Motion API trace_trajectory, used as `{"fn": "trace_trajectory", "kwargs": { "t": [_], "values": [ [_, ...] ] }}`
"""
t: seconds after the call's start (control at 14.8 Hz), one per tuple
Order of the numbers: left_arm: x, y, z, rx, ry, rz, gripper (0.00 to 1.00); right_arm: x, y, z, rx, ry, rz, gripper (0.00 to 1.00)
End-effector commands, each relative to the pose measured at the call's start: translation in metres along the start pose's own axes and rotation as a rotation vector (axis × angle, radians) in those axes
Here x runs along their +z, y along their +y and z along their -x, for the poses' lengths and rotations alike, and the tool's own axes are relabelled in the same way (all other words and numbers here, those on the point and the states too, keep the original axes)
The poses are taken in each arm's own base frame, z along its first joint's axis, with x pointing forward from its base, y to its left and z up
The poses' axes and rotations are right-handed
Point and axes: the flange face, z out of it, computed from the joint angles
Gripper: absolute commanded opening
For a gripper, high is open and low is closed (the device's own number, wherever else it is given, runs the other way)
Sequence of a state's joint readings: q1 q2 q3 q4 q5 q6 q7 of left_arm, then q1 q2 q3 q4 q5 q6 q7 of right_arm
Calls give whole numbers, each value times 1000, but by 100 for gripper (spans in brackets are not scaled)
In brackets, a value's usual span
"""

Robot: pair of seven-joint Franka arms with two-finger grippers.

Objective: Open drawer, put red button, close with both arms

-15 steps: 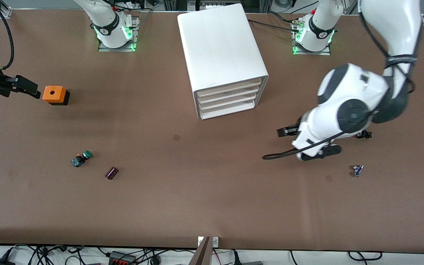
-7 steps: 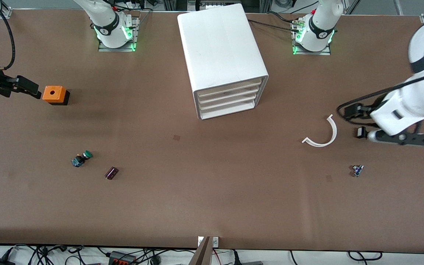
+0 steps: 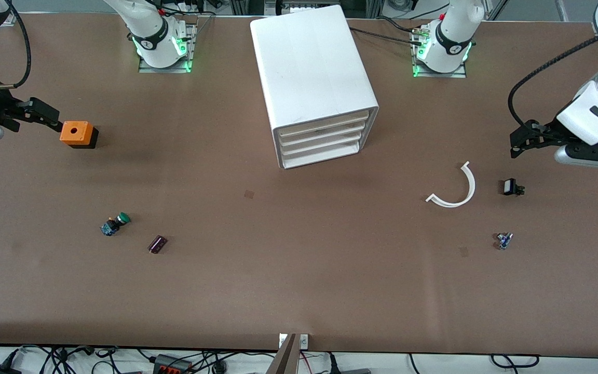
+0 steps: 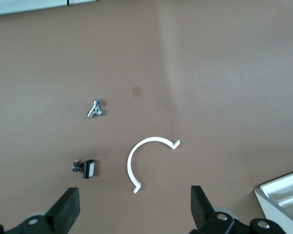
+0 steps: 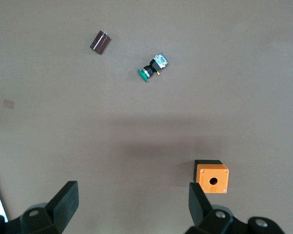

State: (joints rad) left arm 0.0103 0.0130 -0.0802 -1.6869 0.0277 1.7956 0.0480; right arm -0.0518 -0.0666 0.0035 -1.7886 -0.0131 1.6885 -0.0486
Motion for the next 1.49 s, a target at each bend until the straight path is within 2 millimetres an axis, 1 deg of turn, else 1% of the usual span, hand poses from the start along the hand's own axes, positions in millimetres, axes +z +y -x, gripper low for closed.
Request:
{"fn": "trace_trajectory", "kwargs": {
  "t": [0.0,0.14,0.2,0.34,0.41,0.74,1.42],
  "values": [
    [-3,1,13,9,-1,15,100,-3,-1,8,11,12,16,100],
    [-5,0,21,20,-90,17,100,-4,-1,8,9,10,16,100],
    [-7,0,20,20,-86,17,100,-5,-3,8,6,10,16,100],
    [-6,-1,17,17,-81,18,100,-14,-1,8,12,19,12,100],
    [-6,-1,19,17,-89,18,100,-14,0,8,15,18,9,100],
    [-8,-5,21,6,-96,20,100,-13,-1,10,-16,7,15,100],
    [-8,-1,21,-10,-94,59,100,-11,-1,9,-13,10,16,100]
  ]
}}
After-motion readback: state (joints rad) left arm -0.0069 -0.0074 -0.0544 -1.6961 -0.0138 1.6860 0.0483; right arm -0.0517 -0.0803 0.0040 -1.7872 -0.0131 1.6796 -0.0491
